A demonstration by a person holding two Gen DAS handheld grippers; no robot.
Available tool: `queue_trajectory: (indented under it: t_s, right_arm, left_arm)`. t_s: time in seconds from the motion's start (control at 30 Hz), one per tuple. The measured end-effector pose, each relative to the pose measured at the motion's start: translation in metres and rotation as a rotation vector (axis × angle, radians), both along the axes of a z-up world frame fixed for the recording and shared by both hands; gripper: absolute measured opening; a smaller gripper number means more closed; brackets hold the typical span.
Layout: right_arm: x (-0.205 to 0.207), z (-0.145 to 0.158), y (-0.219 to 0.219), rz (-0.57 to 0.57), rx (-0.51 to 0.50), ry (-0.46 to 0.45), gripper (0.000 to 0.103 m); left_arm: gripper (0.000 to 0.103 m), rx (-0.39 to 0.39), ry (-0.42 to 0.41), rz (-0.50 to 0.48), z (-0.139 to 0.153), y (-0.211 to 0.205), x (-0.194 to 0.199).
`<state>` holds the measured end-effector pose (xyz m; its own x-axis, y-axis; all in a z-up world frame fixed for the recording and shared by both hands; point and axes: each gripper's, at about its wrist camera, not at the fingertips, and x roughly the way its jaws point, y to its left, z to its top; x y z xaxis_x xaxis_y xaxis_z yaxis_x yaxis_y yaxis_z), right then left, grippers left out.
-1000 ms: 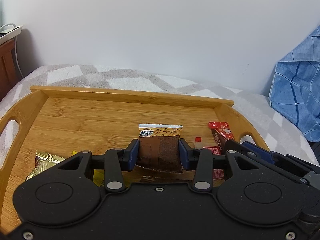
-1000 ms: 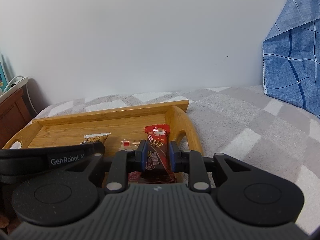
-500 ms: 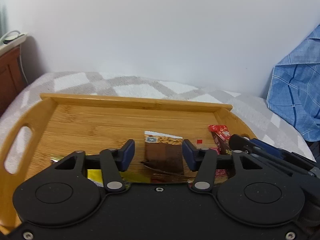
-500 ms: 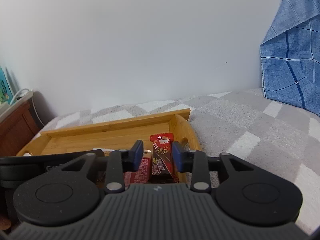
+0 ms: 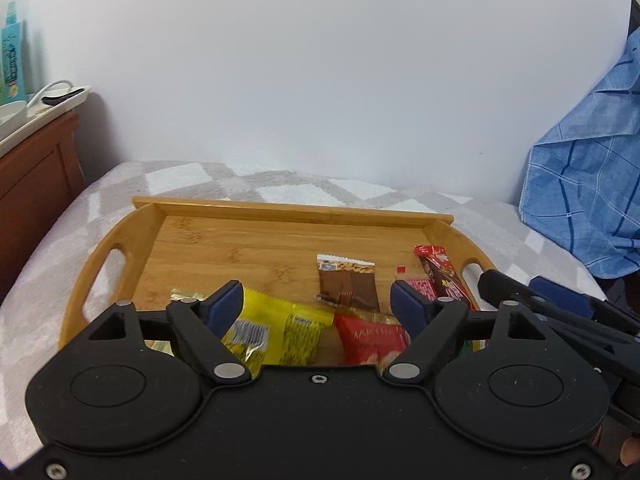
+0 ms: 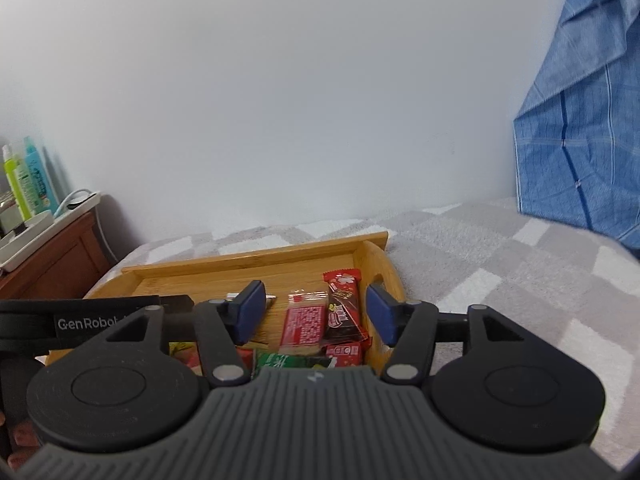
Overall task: Organize snacks
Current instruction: 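Open the left tool over the tray while the right tool releases the red bar, then move both tools back to the snack pile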
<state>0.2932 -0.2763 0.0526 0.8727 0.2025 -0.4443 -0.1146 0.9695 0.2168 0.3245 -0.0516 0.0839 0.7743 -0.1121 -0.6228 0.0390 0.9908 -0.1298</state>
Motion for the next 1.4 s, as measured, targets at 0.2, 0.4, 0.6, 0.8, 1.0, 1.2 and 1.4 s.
queue_trajectory:
  t_s: [0.2,0.4,0.6,0.8,1.0,1.2,1.4]
  right_arm:
    - [-0.023,0.004,0.000,0.005,0.021,-0.022,0.079]
    - [-0.048,0.004,0.007,0.016,0.001,-0.044,0.084]
    - [-0.068,-0.001,0.011,0.034,0.016,-0.034,0.086]
    - [-0.091,-0.005,0.016,0.046,0.019,-0.035,0.088]
    - [-0.112,-0.010,0.017,0.034,0.025,-0.037,0.090]
    - [-0.134,-0.014,0.019,0.023,0.011,-0.046,0.090]
    - [-0.155,-0.022,0.026,0.027,-0.022,-0.050,0.091]
  left_arm:
    - [0.088,0.011,-0.018,-0.012,0.011,0.012,-0.029]
    - [0.091,0.025,-0.047,-0.018,0.018,0.022,-0.060]
    - [0.093,0.046,-0.052,-0.031,0.017,0.030,-0.085]
    - [0.093,0.075,-0.056,-0.042,0.011,0.034,-0.107]
    - [0.094,0.089,-0.070,-0.062,0.007,0.034,-0.129]
    - [0.095,0.090,-0.078,-0.065,-0.001,0.038,-0.155]
    - [0.097,0.114,-0.099,-0.070,-0.010,0.043,-0.182]
